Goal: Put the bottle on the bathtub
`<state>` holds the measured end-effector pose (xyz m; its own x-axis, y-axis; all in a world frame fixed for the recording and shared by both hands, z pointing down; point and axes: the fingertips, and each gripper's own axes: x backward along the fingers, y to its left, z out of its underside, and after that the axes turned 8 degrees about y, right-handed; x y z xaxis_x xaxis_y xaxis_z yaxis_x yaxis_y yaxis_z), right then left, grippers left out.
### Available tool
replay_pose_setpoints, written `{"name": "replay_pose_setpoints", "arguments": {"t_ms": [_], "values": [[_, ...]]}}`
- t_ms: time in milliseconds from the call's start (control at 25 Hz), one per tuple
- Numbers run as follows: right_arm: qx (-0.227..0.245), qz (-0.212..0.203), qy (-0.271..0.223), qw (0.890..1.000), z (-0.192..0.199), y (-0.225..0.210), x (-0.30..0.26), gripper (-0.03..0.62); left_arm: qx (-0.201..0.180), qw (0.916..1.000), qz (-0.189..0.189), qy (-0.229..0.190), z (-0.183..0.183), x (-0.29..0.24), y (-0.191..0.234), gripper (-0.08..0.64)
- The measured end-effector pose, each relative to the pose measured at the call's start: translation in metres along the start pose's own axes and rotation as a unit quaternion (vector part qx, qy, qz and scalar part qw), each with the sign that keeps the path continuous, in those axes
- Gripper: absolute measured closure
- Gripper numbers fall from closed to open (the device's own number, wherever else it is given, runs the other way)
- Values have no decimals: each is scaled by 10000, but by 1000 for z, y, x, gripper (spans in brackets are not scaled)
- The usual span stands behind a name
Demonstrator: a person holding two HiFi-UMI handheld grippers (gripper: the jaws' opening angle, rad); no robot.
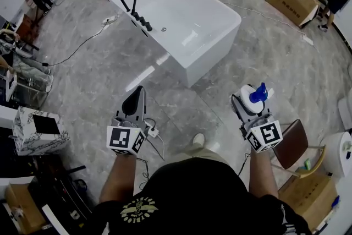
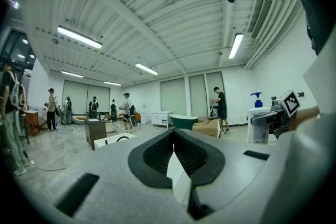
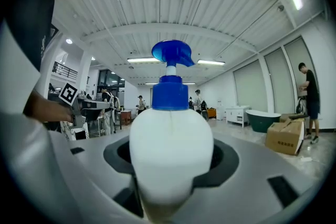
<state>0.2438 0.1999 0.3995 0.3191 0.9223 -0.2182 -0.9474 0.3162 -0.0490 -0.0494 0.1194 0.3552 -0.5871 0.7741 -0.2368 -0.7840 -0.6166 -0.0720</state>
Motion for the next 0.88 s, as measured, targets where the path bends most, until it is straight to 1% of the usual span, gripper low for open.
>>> {"name": "replay_pose_setpoints", "arguments": {"t_ms": [160,280,440,560,720,880], "values": [[3,-27,-98,9999,-12,2,8,333,-69,9999,65,-55,-9,-1,-10,549],[85,-40,-93,9999,-12,10,16,333,14,9998,106,-139,-9,-3,-14,550],[154,-30,42,9999,-12,25,30,333,108,9996,201,-186,-3,5,-26,551],[244,-27,97,9997,-13,36,47,333,156,9995,268,-108,9,14,-37,550],[138,75,140,9998,-9,24,47,333,261,9992,299,12,22,12,-41,550],[15,-64,146,9999,-7,14,27,333,337,9993,167,50,21,5,-29,551]]}}
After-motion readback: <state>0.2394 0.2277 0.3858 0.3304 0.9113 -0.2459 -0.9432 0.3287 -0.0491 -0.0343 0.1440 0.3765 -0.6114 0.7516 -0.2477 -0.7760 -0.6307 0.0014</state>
